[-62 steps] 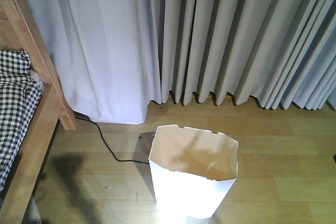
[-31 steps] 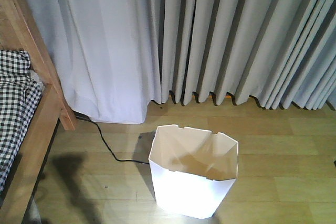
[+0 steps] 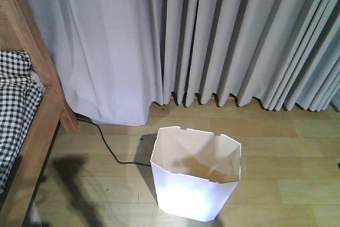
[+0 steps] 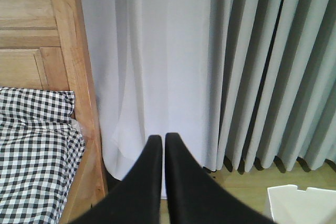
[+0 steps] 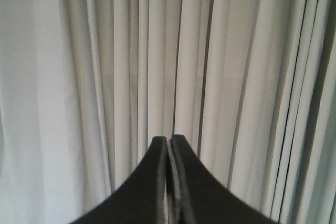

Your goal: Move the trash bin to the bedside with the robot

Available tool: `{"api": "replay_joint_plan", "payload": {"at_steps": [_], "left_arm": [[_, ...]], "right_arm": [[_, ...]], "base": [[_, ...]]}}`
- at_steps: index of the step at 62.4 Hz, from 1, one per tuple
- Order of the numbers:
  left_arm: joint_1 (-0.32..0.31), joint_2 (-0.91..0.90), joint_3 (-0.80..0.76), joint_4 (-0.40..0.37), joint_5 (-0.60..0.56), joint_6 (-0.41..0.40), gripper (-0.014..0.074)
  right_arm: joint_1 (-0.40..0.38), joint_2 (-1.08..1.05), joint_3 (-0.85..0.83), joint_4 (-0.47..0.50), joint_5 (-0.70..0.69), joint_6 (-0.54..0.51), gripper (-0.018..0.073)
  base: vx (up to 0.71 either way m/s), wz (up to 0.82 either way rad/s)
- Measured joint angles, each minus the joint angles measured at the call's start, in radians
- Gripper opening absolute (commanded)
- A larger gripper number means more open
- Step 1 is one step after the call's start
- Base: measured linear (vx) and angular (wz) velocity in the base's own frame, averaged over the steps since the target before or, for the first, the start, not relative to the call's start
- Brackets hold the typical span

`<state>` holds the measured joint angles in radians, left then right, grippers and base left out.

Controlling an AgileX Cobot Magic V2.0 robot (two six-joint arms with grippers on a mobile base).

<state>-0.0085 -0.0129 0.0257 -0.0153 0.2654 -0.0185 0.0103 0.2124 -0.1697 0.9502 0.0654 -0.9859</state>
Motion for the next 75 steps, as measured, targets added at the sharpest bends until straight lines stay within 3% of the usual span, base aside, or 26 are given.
{"api": "replay_joint_plan", "payload": {"at_steps": [5, 10, 21, 28, 44, 58, 75], "left_arm": [[0.000, 0.000, 0.000, 0.000, 0.000, 0.000, -0.0006], [0.000, 0.000, 0.000, 0.000, 0.000, 0.000, -0.0006], [0.000, 0.000, 0.000, 0.000, 0.000, 0.000, -0.0006], [0.000, 0.000, 0.000, 0.000, 0.000, 0.000, -0.0006], [0.000, 0.000, 0.000, 0.000, 0.000, 0.000, -0.0006], [0.000, 0.000, 0.000, 0.000, 0.000, 0.000, -0.0006], [0.000, 0.000, 0.000, 0.000, 0.000, 0.000, -0.0006]], "right_arm": [[0.000, -0.008, 0.009, -0.033, 0.001, 0.006, -0.0009], [0.000, -0.034, 0.020, -0.163, 0.026, 0.079, -0.0009], [0.000, -0.120, 0.101, -0.636, -0.034, 0.560, -0.0009], [0.000, -0.173, 0.187, -0.802, -0.145, 0.790, -0.0009], [0.000, -0.224, 0.197, -0.886, -0.024, 0.901, -0.0009], [0.000, -0.224, 0.198, -0.965, -0.014, 1.002, -0.0009], [0.000, -0.224, 0.198, -0.981, -0.014, 1.022, -0.0009]], "base": [[0.00, 0.00], [0.00, 0.00], [0.00, 0.00], [0.00, 0.00], [0.00, 0.00], [0.00, 0.00], [0.00, 0.00]]}}
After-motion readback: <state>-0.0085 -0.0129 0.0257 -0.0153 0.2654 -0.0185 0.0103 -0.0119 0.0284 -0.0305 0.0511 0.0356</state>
